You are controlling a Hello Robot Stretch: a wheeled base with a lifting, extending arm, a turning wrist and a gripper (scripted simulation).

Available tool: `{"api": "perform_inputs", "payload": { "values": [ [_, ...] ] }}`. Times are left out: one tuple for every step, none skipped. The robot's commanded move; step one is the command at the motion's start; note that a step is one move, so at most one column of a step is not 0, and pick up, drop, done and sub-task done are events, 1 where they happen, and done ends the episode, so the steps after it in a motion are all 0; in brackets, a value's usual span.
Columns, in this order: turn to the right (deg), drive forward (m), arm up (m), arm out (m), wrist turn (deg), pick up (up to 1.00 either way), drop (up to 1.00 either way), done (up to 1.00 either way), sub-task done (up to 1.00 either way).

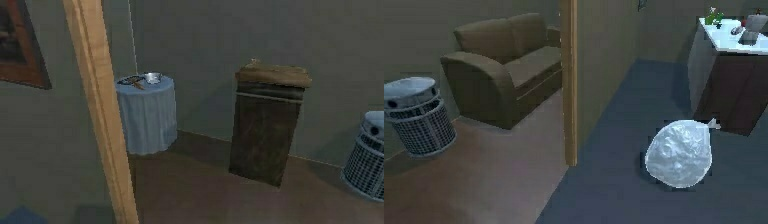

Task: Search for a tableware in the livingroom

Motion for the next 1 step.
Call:
{"api": "perform_inputs", "payload": {
  "values": [
    [45.0, 0.0, 0.0, 0.0, 0.0, 0.0, 0.0, 0.0, 0.0]
  ]
}}
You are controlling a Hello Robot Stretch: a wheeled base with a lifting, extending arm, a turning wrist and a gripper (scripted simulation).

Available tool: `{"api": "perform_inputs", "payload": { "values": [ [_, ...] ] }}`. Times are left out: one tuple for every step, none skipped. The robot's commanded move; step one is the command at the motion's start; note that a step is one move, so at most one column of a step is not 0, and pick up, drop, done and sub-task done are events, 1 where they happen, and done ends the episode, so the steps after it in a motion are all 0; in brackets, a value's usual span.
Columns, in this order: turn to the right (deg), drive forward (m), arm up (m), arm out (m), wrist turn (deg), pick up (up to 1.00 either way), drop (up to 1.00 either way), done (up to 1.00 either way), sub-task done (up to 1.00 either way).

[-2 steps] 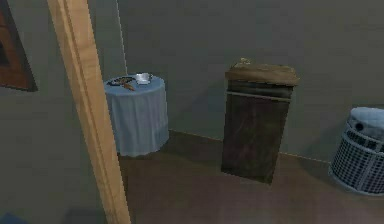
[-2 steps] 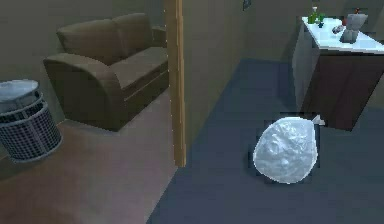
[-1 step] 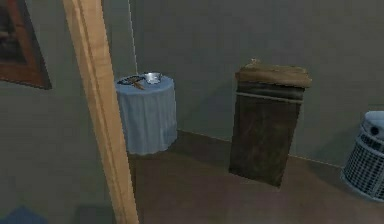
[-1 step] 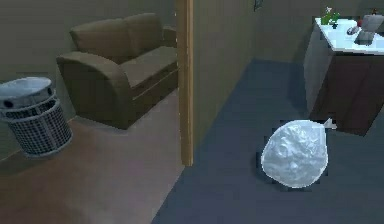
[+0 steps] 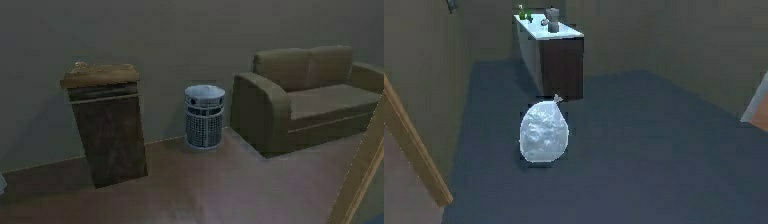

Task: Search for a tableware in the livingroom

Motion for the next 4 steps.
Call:
{"api": "perform_inputs", "payload": {
  "values": [
    [0.0, 0.8, 0.0, 0.0, 0.0, 0.0, 0.0, 0.0, 0.0],
    [-45.0, 0.0, 0.0, 0.0, 0.0, 0.0, 0.0, 0.0, 0.0],
    [-30.0, 0.0, 0.0, 0.0, 0.0, 0.0, 0.0, 0.0, 0.0],
    [0.0, 0.65, 0.0, 0.0, 0.0, 0.0, 0.0, 0.0, 0.0]
  ]
}}
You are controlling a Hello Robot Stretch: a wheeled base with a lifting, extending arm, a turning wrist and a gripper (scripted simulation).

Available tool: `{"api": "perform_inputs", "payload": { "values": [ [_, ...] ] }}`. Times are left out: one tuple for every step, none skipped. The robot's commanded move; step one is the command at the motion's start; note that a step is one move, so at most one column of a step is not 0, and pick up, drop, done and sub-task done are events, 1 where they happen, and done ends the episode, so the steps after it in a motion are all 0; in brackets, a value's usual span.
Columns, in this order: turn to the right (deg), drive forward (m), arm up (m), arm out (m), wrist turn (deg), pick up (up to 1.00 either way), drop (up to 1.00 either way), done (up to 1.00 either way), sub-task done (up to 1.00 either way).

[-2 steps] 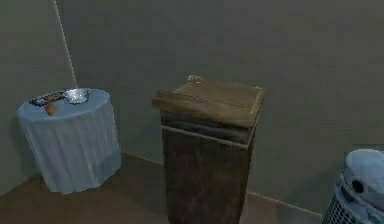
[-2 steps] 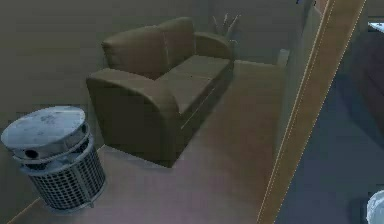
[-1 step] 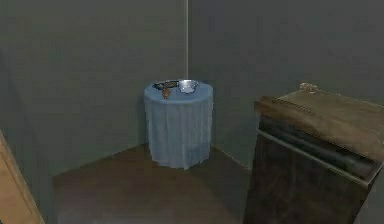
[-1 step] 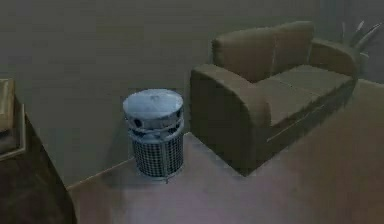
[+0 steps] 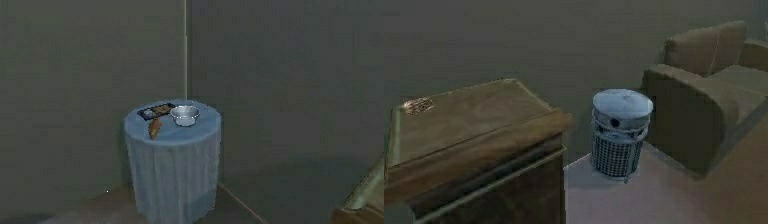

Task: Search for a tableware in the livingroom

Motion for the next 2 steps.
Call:
{"api": "perform_inputs", "payload": {
  "values": [
    [-33.0, 0.0, 0.0, 0.0, 0.0, 0.0, 0.0, 0.0, 0.0],
    [0.0, 0.5, 0.0, 0.0, 0.0, 0.0, 0.0, 0.0, 0.0]
  ]
}}
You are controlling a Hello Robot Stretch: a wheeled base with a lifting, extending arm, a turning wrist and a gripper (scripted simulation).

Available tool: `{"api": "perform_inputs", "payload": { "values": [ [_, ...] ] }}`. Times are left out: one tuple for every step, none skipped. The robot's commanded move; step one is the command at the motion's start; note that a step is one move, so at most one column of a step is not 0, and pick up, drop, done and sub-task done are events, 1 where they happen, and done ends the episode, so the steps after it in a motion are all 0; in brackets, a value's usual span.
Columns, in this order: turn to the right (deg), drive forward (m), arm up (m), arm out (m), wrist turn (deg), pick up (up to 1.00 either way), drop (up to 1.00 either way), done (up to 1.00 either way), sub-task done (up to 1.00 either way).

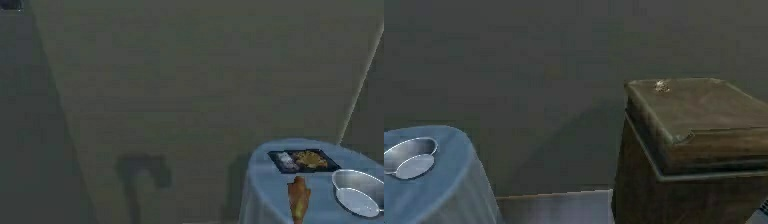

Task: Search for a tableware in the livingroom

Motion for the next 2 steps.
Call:
{"api": "perform_inputs", "payload": {
  "values": [
    [45.0, 0.0, 0.0, 0.0, 0.0, 0.0, 0.0, 0.0, 0.0],
    [0.0, 0.0, 0.0, 0.0, 0.0, 0.0, 0.0, 1.0, 0.0]
  ]
}}
